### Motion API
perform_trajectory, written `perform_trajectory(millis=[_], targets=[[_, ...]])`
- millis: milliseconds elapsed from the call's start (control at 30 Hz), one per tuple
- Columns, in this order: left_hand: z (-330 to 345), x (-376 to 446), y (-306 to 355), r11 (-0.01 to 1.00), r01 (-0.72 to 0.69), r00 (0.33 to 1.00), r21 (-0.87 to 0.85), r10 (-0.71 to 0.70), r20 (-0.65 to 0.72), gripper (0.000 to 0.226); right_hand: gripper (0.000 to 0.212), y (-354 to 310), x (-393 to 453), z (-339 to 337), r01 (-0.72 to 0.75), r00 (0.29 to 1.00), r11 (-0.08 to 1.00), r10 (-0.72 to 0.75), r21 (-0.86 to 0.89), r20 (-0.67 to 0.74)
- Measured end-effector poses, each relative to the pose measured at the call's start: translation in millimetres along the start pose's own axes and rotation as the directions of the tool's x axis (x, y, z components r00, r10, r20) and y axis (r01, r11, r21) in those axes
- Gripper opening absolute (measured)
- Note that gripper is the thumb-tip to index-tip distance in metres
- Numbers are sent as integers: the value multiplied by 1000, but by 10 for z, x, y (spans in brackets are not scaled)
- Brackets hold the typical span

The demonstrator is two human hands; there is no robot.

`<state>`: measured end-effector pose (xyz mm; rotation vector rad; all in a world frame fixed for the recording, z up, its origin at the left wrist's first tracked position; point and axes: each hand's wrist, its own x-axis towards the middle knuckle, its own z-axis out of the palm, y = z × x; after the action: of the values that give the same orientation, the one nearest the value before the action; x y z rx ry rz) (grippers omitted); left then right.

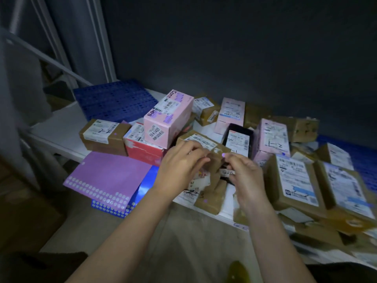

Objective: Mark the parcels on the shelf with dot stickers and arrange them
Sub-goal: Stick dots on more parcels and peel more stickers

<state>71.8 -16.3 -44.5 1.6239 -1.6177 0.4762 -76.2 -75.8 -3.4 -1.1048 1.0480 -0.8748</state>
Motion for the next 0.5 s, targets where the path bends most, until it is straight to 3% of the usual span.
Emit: perform_trajectory(millis=[67,200,367,500], targets=[[97,73,-93,999,41,997,22,-42,66,28,16,-53,179,-80,135,991,958,-126,-254,53],[203,89,-211,995,97,969,-1,-94,228,34,18,-131,453,-85,211,971,814,-109,-542,214],[218,104,-193,989,144,963,-12,-138,231,32,6,-185,619,-57,245,955,686,-48,-685,293],[243,74,-212,987,157,964,-16,-150,220,32,8,-212,641,-35,275,939,648,-23,-711,343]])
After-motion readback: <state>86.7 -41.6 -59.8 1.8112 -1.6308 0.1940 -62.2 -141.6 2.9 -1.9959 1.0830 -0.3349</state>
